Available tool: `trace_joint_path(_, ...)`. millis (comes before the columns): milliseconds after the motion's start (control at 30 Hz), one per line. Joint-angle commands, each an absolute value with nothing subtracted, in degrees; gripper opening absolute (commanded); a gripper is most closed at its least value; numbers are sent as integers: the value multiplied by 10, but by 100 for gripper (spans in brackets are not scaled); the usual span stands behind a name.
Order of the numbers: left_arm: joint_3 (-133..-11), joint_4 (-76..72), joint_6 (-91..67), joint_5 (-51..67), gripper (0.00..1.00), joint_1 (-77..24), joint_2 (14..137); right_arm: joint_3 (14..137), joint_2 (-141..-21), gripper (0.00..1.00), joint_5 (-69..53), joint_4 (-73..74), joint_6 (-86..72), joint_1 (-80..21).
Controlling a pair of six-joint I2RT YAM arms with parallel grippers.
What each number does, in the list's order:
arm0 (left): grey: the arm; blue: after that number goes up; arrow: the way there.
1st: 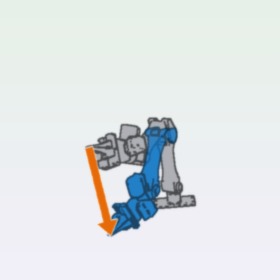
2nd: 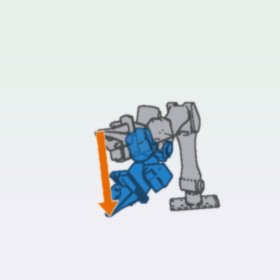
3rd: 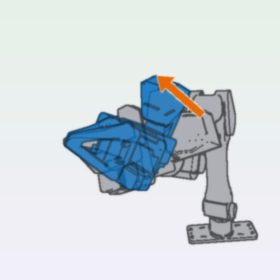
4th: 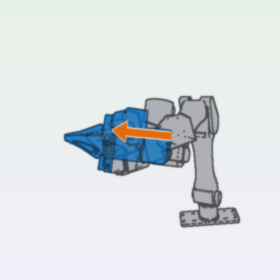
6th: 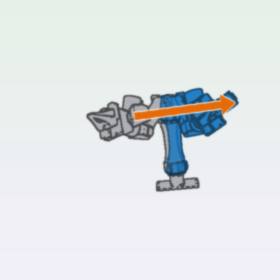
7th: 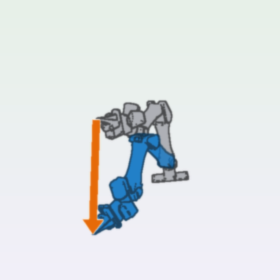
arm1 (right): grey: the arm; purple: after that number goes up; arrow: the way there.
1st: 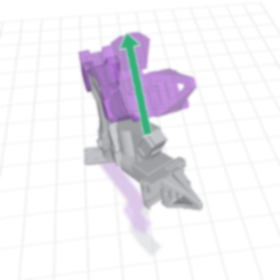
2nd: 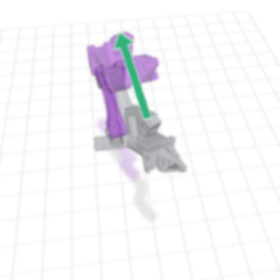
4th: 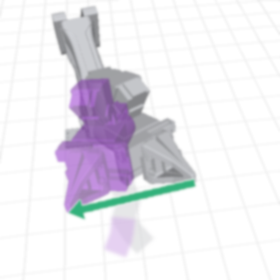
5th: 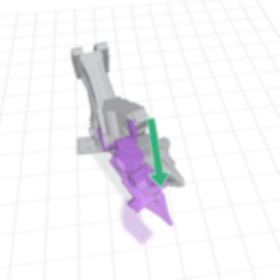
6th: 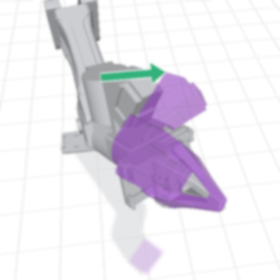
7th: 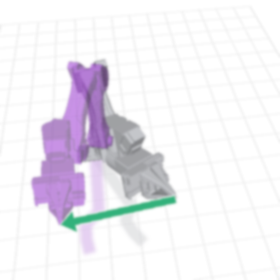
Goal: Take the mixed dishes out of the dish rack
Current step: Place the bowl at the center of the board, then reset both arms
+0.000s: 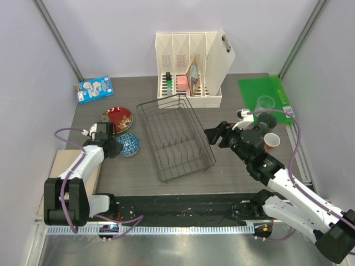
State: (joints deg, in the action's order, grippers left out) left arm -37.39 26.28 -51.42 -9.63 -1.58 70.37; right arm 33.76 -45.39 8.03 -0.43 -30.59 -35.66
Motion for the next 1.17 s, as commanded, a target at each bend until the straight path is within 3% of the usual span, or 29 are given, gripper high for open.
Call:
trace_joint_path(0,-404,250,-523,-107,38,-12,698,332,-449,72,80,-39,-316,-356)
trace_joint_path(133,-419,274,-522,-97,56,-12,683,335,-459,72,74,-40,-319,-356)
trace_joint_path(167,-419,282,-524,-97,67,-12,675,335,-459,71,74,-39,-318,-357)
trace_joint_path(367,-473,366,-480,-81,100,-12,601,345,-454,71,83,-26,-310,-356)
trace_joint_path(767,-477,428,-408,-69,100,-92,443,316,-482,87,73,-102,-315,-357)
trace_joint_path(900,-468,438,-389,-100,100,-141,400,313,-504,100,60,-127,-308,-360)
trace_joint_path(1133,-464,437,-383,-103,100,-183,412,364,-576,100,99,-125,-286,-393)
